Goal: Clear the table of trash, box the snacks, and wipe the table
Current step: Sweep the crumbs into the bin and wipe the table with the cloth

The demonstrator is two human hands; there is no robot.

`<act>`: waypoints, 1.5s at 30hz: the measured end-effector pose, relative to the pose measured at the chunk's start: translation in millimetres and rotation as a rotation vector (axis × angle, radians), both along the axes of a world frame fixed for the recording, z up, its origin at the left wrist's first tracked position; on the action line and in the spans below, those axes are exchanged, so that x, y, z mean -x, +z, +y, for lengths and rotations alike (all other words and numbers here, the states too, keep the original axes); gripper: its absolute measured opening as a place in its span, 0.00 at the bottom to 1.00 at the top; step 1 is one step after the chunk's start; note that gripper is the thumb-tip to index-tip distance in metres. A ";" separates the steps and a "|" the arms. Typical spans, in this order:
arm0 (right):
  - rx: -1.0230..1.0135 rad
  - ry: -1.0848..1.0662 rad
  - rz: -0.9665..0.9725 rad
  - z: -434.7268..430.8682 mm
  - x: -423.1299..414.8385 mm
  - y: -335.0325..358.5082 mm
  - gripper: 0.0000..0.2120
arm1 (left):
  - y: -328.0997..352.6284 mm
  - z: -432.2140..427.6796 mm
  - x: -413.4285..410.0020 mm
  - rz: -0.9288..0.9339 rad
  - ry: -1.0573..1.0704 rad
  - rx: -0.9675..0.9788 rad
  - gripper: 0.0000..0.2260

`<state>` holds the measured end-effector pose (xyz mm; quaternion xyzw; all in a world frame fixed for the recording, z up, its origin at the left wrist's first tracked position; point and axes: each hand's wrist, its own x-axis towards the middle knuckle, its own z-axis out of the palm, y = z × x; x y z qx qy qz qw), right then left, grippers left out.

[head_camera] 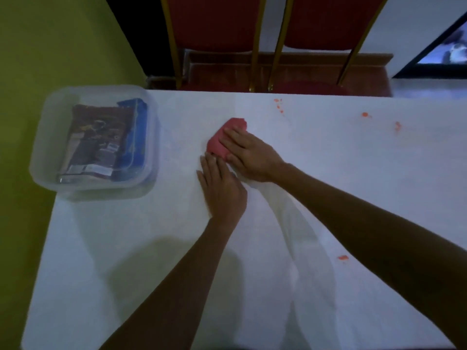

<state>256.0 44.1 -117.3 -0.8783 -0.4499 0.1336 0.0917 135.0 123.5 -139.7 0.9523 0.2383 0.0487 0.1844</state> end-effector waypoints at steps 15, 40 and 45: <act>-0.095 -0.685 -0.030 -45.1 -77.4 -16.1 0.33 | -20.5 -62.4 -33.7 0.007 -0.056 -0.192 0.26; -0.175 -0.304 0.000 -294.3 -103.7 -11.1 0.22 | -17.5 -272.2 -110.4 0.041 -0.172 -0.166 0.28; -0.143 -0.613 -0.124 -303.1 -127.1 -19.6 0.24 | -16.3 -276.5 -111.5 0.066 -0.163 -0.205 0.27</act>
